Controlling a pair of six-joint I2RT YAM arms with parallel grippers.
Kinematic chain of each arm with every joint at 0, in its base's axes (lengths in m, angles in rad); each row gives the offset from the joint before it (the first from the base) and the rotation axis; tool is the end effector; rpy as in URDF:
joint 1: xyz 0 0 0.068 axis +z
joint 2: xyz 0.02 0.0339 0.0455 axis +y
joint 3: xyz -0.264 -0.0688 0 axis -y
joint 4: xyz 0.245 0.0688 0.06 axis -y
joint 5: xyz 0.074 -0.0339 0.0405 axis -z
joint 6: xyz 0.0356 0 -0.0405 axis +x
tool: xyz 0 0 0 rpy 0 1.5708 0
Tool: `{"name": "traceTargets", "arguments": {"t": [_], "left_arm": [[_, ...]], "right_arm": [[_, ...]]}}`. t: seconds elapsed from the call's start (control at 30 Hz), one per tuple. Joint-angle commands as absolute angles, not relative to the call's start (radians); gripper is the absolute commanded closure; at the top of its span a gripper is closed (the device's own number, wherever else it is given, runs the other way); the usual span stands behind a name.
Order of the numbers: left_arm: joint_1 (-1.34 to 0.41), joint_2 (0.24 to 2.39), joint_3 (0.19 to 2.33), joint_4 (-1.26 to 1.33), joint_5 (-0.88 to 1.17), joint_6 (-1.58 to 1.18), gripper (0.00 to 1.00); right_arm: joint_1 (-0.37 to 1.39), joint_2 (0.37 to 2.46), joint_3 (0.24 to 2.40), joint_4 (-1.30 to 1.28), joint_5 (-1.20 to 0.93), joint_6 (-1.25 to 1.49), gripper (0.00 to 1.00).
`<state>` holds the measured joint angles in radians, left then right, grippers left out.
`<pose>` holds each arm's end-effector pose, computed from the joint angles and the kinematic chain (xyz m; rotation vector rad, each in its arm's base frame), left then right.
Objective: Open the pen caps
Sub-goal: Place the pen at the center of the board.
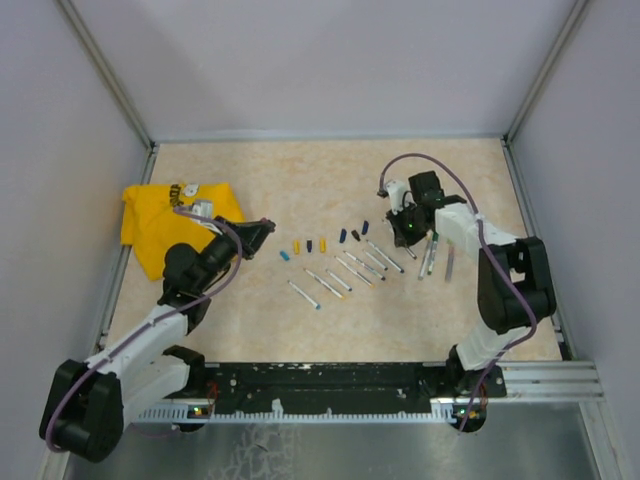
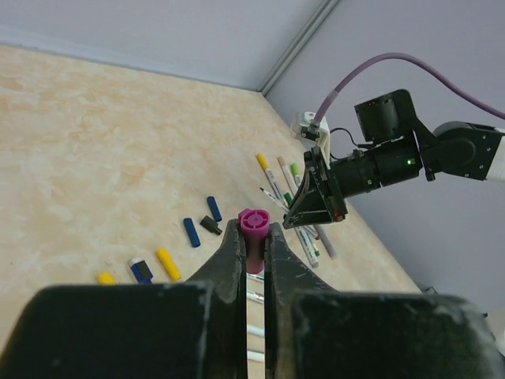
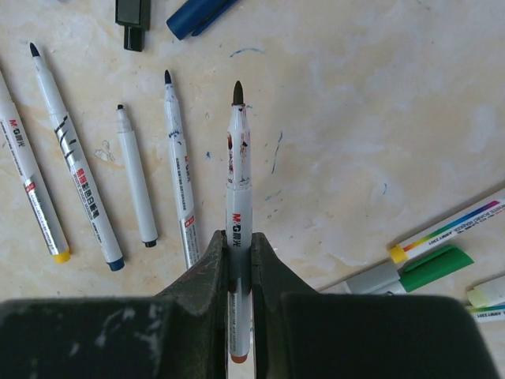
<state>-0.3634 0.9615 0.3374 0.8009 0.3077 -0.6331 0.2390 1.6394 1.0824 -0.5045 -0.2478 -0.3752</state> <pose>0.1916 -0.0844 0.2545 0.0717 1.4825 -1.0319 0.3192 0.0868 0.2036 -0.8678 2.4572 0.2775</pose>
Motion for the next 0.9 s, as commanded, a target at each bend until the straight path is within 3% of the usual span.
{"name": "traceTargets", "arguments": {"t": [0.0,0.5,0.87], "left_arm": [[-0.365,0.915,0.31,0.725,0.325,-0.583,1.0],[-0.365,0.938,0.27,0.797,0.41,-0.649,1.0],[-0.365,0.974,0.287,0.777,0.48,-0.69,1.0]], "right_arm": [[0.234,1.679,1.133,-0.52,-0.235,-0.391,1.0],[0.264,1.76,1.132,-0.514,-0.217,-0.393,0.96],[0.265,1.761,1.138,-0.525,-0.219,-0.394,0.83]]}}
